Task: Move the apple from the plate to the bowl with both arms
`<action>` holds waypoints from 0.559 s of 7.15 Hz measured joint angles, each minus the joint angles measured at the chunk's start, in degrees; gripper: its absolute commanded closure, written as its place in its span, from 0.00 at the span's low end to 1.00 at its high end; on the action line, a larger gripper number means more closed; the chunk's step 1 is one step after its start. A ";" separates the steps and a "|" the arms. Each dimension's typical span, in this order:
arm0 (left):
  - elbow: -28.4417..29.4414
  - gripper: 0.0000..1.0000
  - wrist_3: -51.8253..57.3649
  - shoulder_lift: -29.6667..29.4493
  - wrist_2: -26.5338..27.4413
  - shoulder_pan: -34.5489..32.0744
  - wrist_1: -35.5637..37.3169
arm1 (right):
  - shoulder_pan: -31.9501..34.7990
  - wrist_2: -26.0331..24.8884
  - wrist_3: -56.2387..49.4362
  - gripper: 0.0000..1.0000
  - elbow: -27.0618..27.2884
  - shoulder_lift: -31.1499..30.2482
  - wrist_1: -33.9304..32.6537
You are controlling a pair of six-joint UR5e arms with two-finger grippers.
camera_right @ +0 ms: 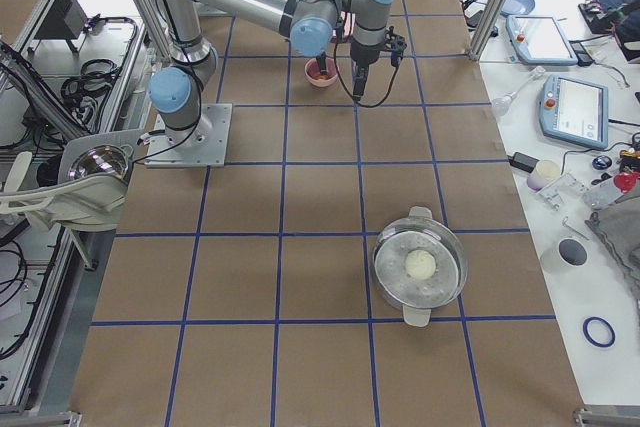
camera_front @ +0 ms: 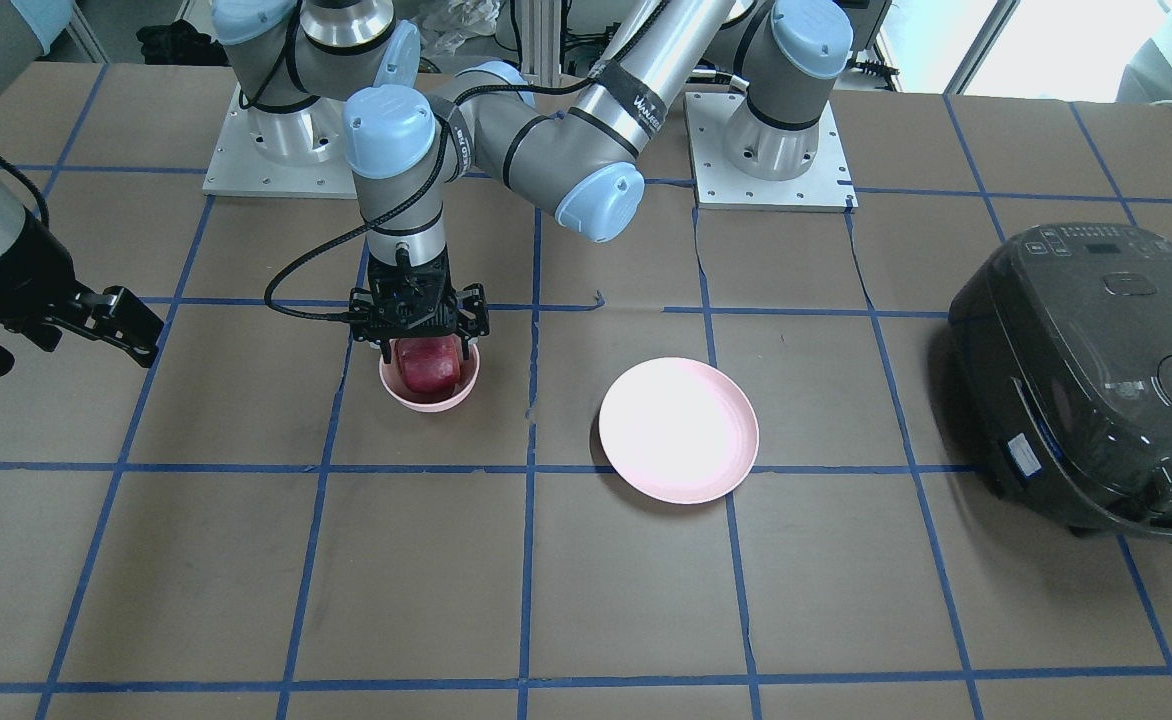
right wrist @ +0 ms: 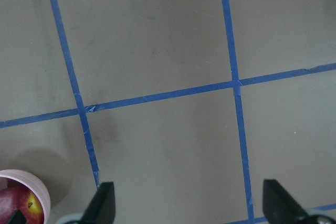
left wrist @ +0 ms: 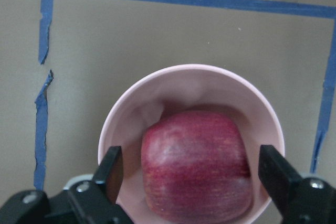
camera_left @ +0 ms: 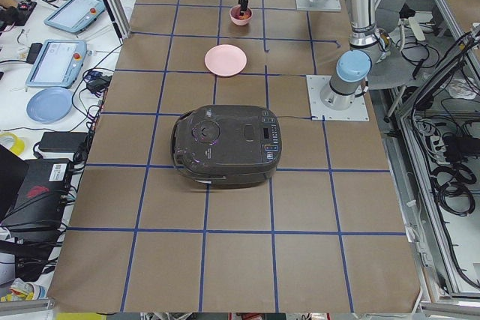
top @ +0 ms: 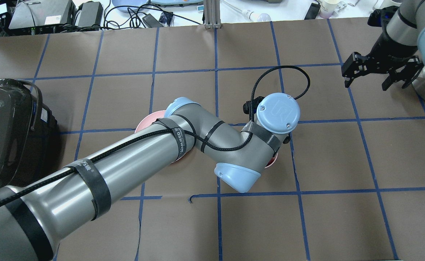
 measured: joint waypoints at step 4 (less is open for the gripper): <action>0.49 0.00 10.55 10.59 -0.30 8.92 -10.84 | 3.85 0.11 2.03 0.00 -0.23 -4.43 0.26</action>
